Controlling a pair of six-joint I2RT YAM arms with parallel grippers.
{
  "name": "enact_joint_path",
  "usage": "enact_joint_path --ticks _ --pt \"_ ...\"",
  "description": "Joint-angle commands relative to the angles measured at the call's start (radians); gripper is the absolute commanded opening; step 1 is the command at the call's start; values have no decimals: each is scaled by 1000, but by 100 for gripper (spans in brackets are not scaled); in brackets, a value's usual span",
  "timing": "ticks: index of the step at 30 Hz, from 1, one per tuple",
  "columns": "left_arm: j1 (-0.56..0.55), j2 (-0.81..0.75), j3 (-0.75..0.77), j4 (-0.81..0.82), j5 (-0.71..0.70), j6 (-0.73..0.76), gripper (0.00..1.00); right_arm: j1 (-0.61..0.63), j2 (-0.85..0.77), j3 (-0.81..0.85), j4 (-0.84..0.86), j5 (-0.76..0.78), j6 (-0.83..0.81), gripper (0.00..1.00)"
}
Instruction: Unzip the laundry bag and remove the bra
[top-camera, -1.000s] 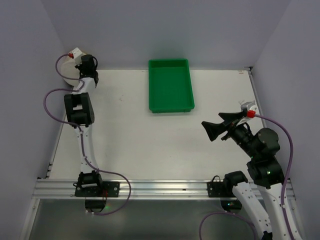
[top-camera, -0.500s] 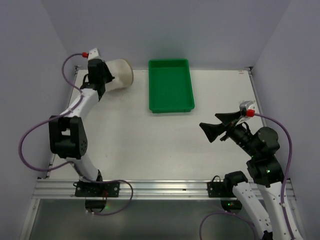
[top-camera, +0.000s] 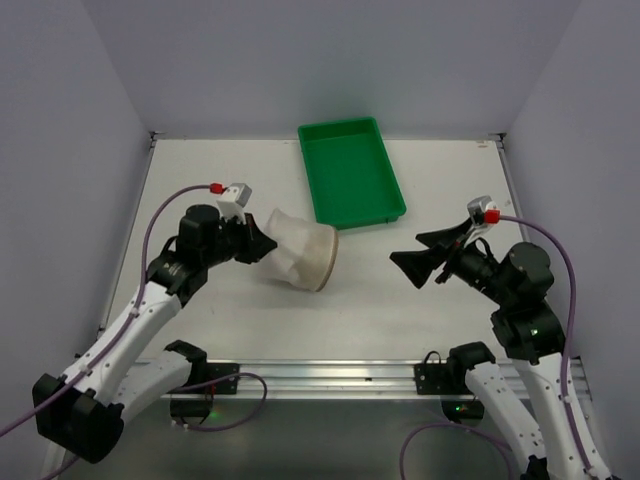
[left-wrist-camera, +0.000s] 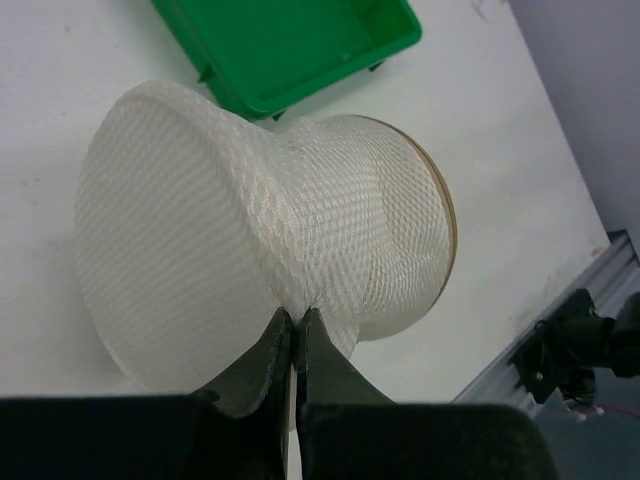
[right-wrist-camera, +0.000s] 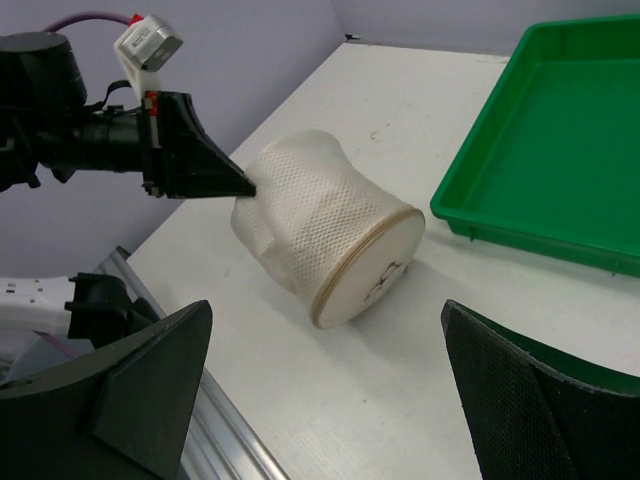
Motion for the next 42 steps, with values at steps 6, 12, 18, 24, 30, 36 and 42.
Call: enact_joint_path --ticks 6,12,18,24,30,36,42 --pt "-9 -100 -161 78 197 -94 0 26 75 -41 -20 52 61 99" --pt "-7 84 -161 12 76 -167 0 106 201 -98 22 136 81 99" --pt "-6 151 -86 1 -87 -185 24 250 348 -149 110 226 140 99" --pt "-6 50 34 -197 -361 -128 99 275 382 -163 135 260 168 99" --pt "-68 64 221 -284 -229 -154 100 275 378 -132 108 312 153 99" --pt "-245 262 394 -321 -418 -144 98 275 353 -141 105 343 151 99" --pt "-343 525 543 -411 -588 -128 72 275 313 -163 88 349 150 99"
